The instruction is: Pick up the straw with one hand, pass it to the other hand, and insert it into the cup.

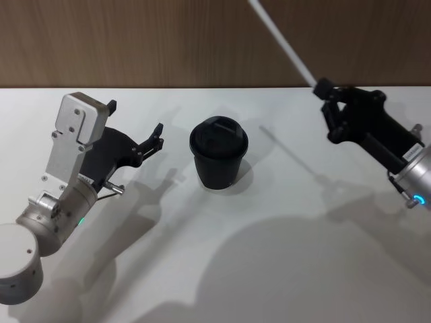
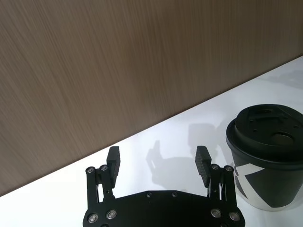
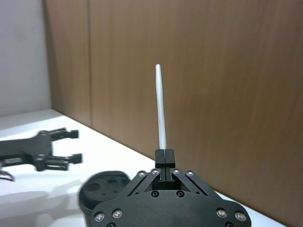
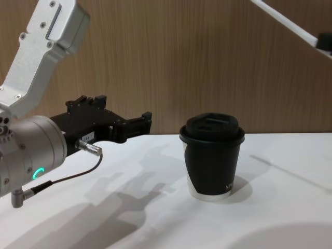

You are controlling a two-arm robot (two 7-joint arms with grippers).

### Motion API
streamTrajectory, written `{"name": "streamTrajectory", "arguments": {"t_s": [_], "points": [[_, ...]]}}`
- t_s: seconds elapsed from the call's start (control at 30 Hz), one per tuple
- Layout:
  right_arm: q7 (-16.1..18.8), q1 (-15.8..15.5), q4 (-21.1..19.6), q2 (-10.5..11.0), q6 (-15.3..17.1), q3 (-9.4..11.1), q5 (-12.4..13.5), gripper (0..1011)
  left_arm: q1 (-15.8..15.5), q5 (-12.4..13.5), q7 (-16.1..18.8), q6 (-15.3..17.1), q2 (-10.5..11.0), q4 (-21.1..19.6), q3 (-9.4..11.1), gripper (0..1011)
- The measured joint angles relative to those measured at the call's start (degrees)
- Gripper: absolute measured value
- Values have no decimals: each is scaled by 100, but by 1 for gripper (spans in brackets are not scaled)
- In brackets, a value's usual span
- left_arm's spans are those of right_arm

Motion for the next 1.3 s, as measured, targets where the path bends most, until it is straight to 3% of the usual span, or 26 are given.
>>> {"name": "streamTrajectory", "arguments": {"t_s": [0.47,1.3], "points": [[89,31,-395,-52,152,-300,140,2,0,0,0,0,0,0,0,1003],[-37,106,-643,-114,289,-456,229,2,-16,-19,-118,-23,28,-37,-13,1003]]}}
